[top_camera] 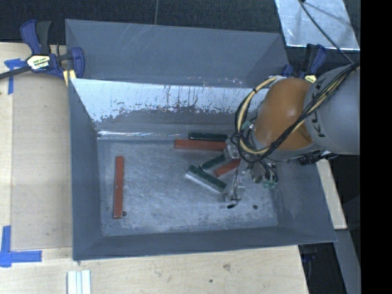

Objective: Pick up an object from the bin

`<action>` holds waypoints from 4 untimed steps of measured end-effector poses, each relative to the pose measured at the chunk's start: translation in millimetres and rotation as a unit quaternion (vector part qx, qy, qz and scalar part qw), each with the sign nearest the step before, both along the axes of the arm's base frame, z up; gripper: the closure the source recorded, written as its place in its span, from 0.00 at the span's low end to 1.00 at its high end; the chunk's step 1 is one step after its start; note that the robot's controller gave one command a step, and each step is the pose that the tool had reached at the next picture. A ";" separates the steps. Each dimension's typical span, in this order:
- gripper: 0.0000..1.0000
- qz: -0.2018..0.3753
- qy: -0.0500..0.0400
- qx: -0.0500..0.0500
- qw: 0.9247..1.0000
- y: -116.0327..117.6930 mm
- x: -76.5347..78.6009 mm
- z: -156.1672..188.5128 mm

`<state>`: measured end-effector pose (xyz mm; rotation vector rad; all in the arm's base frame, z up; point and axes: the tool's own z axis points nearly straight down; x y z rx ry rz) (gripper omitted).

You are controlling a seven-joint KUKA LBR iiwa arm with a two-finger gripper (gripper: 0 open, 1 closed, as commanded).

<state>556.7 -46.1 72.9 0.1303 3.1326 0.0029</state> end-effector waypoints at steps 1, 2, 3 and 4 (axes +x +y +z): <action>0.00 0.339 -0.001 -0.004 0.941 -25.6 20.2 -1.2; 1.00 0.339 -0.006 -0.004 0.941 -23.1 23.5 3.0; 1.00 0.358 -0.001 -0.004 0.934 -16.5 26.7 7.5; 1.00 0.370 -0.001 -0.003 0.929 -11.1 30.8 17.6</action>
Offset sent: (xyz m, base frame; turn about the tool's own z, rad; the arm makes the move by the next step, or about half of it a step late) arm 0.0181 -0.0241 -0.0029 -0.6946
